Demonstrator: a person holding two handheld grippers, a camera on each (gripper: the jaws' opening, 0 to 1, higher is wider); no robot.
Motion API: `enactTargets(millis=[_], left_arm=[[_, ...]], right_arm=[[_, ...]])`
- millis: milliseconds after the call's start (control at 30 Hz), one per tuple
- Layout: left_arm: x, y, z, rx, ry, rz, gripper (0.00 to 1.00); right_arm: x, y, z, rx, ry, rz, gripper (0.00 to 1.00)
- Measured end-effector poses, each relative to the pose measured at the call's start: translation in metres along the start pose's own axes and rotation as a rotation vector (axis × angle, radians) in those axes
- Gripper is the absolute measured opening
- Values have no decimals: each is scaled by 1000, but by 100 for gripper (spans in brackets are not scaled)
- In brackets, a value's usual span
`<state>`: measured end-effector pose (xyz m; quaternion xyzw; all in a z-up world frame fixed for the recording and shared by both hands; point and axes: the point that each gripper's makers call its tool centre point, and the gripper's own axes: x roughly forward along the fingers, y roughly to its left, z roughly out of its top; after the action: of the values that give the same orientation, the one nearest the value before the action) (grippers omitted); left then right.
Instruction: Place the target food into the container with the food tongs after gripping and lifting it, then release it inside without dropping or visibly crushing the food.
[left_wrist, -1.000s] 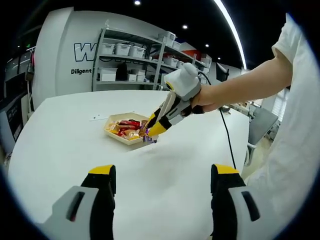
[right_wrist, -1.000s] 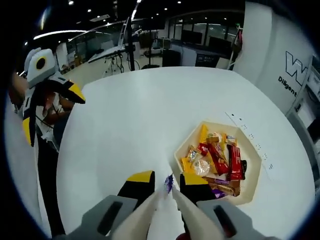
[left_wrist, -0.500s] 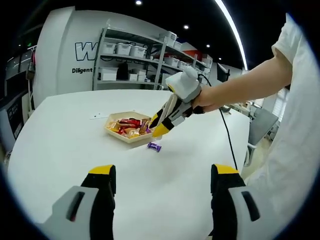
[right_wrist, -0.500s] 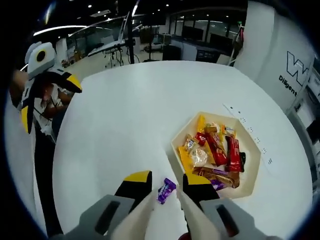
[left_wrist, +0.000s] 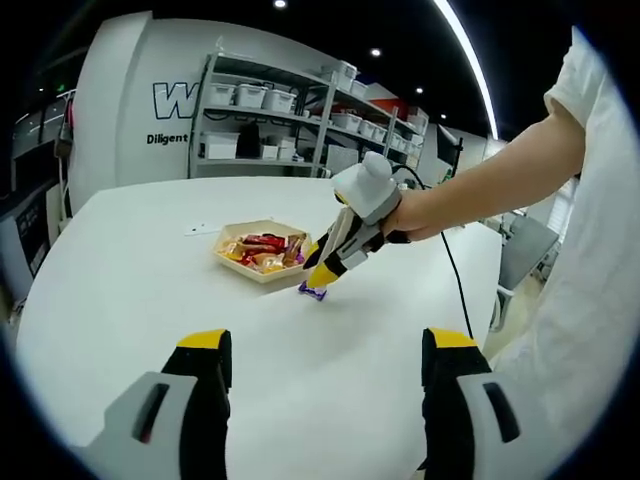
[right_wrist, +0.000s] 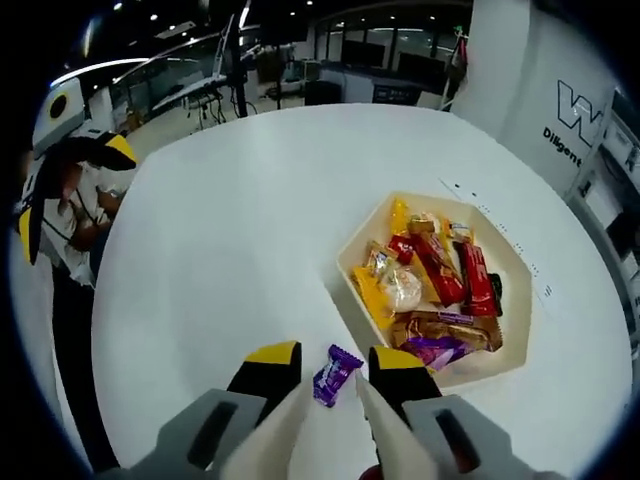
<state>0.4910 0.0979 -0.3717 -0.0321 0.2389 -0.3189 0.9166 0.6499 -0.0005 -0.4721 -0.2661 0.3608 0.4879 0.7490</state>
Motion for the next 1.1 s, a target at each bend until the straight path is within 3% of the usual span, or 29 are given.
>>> enactTargets(millis=[367, 1100], left_arm=[[0, -2, 2, 0, 0, 3, 75], [-1, -4, 4, 5, 0, 1, 75]], right_arm=[[7, 1, 1, 61, 9, -16, 22], [11, 6, -5, 68, 23, -4, 21]])
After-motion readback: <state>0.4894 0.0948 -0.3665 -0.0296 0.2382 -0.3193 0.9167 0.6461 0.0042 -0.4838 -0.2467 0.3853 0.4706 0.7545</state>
